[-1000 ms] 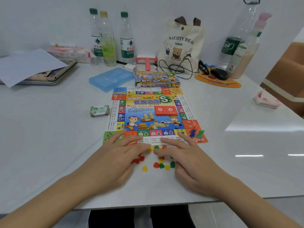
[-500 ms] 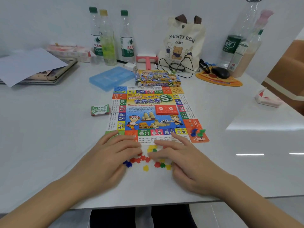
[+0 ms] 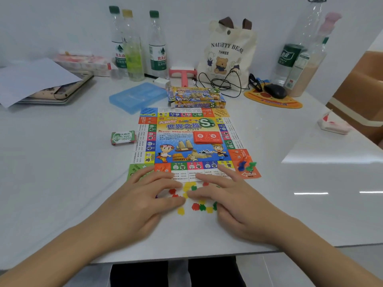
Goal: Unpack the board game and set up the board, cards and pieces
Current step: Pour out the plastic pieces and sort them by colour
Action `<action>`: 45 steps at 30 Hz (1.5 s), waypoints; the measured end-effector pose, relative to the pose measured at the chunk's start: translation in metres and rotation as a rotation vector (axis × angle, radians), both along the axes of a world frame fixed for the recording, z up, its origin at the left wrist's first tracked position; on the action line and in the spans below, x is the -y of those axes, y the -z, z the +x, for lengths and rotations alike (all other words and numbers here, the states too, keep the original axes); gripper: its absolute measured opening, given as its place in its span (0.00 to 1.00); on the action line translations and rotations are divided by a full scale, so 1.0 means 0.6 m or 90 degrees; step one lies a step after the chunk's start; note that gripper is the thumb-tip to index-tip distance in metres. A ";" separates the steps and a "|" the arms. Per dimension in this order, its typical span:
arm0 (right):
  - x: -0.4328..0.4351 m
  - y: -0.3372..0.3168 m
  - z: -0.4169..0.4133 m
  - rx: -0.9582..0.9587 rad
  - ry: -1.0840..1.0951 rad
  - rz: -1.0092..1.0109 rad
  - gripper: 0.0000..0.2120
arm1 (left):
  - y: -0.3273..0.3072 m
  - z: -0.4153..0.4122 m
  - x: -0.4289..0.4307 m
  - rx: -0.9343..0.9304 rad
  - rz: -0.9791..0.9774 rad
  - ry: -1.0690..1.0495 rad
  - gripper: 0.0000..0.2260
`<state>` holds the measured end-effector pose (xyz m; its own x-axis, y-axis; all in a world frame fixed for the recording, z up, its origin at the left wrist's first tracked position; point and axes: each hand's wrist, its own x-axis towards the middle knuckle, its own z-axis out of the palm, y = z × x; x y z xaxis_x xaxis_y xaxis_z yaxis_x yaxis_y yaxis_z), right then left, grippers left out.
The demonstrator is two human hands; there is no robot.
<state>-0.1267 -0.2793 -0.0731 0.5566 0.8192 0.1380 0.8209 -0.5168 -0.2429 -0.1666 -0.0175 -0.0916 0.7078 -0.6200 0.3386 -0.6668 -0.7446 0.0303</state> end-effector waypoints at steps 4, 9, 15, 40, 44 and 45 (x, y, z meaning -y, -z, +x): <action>0.000 0.003 0.003 0.006 0.008 0.009 0.26 | -0.001 -0.003 -0.002 -0.006 -0.008 -0.001 0.16; 0.001 0.000 0.004 0.032 0.027 0.049 0.25 | -0.002 -0.002 -0.002 -0.016 0.013 -0.009 0.21; 0.019 0.006 0.004 0.024 0.037 0.052 0.25 | 0.001 0.013 0.018 -0.024 0.075 -0.023 0.25; 0.041 0.012 0.007 -0.034 0.100 0.032 0.27 | 0.001 0.026 0.027 -0.003 0.015 -0.059 0.25; 0.041 0.011 0.005 -0.037 0.096 0.041 0.27 | 0.001 0.034 0.028 -0.012 0.019 -0.065 0.25; 0.042 0.011 0.005 -0.036 0.095 0.043 0.26 | 0.001 0.036 0.027 -0.014 0.018 -0.066 0.25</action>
